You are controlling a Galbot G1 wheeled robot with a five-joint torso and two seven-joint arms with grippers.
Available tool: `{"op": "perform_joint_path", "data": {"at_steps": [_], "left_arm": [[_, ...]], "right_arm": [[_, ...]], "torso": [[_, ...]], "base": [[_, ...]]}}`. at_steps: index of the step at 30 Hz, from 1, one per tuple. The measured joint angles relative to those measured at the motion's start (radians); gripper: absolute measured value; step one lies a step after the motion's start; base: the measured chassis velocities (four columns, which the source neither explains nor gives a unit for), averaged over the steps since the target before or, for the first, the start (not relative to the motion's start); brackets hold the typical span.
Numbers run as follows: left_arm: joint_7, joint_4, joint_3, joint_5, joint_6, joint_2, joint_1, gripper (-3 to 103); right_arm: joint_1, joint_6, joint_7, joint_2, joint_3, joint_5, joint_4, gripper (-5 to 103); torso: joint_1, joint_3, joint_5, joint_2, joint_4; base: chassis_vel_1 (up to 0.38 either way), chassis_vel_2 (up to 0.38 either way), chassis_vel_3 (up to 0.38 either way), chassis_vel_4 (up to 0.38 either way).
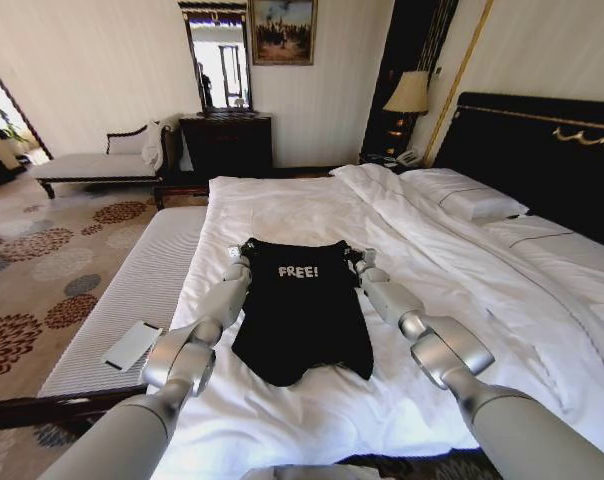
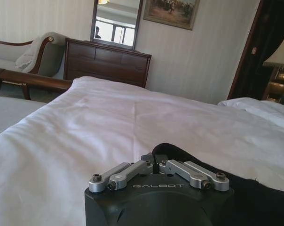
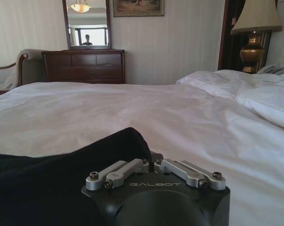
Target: Fold the clothes on the bed.
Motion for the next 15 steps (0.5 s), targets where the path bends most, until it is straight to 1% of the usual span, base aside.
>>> {"op": "perform_joint_path", "data": {"at_steps": [1,2,3,4,6,9,13,15], "left_arm": [[-0.001,0.010,-0.002,0.010,0.007,-0.004,-0.001,0],[-0.002,0.019,-0.008,0.019,0.011,-0.008,-0.003,0],[-0.002,0.023,-0.013,0.023,0.012,-0.011,-0.005,0],[-0.002,0.023,-0.013,0.023,0.012,-0.011,-0.005,0],[-0.004,0.030,-0.034,0.031,0.015,-0.016,-0.017,0],[-0.008,0.035,-0.053,0.033,0.022,-0.013,-0.035,0],[-0.009,0.028,-0.051,0.039,0.024,-0.002,-0.026,0],[-0.011,0.016,-0.043,0.041,0.028,0.003,-0.014,0]], "right_arm": [[0.002,-0.011,0.004,0.004,0.000,-0.001,-0.004,1],[0.005,-0.019,0.012,0.009,0.000,-0.001,-0.009,1],[0.006,-0.023,0.016,0.012,0.002,-0.001,-0.011,3],[0.006,-0.023,0.016,0.012,0.002,-0.001,-0.011,3],[0.013,-0.034,0.040,0.026,0.017,-0.003,-0.019,10],[0.018,-0.037,0.053,0.037,0.022,-0.023,-0.021,12],[0.019,-0.040,0.067,0.040,0.023,-0.032,-0.023,12],[0.018,-0.043,0.069,0.037,0.023,-0.035,-0.020,14]], "torso": [[0.000,0.000,-0.0001,0.000,0.0000],[0.000,0.000,-0.0002,0.000,-0.0002],[0.000,0.000,-0.0001,0.000,-0.0003],[0.000,0.000,-0.0001,0.000,-0.0003],[0.000,0.000,0.0000,0.000,-0.0003],[0.000,0.000,-0.0001,0.000,-0.0003],[0.000,0.000,0.0001,0.000,-0.0001],[0.000,0.000,0.0001,0.000,0.0003]], "base": [[0.000,0.000,0.000,0.000],[0.000,0.000,0.000,0.000],[0.000,0.000,0.000,0.000],[0.000,0.000,0.000,0.000],[0.000,0.000,0.000,0.000],[0.000,0.000,0.000,0.000],[0.000,0.000,0.000,0.000],[0.000,0.000,0.000,0.000]]}}
